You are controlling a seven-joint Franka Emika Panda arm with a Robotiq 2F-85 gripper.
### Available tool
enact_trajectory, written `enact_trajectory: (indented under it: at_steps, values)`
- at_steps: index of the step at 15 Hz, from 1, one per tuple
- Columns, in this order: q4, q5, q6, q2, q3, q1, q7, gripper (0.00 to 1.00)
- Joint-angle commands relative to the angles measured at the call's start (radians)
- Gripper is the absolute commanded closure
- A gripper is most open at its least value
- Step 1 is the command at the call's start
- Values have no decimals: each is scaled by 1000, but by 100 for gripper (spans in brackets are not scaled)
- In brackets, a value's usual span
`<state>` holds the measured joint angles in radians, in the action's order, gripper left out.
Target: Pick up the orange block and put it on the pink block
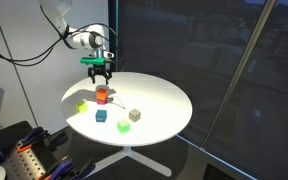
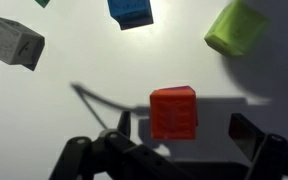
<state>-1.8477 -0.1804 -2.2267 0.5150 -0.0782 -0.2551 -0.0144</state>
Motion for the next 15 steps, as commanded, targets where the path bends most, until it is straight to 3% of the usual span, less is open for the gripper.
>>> enact_trajectory:
  at_steps: [1, 15]
  values:
    - [-89, 52, 4, -96, -13, 40, -26, 0]
    - [-291, 161, 11, -315, -1, 124, -83, 0]
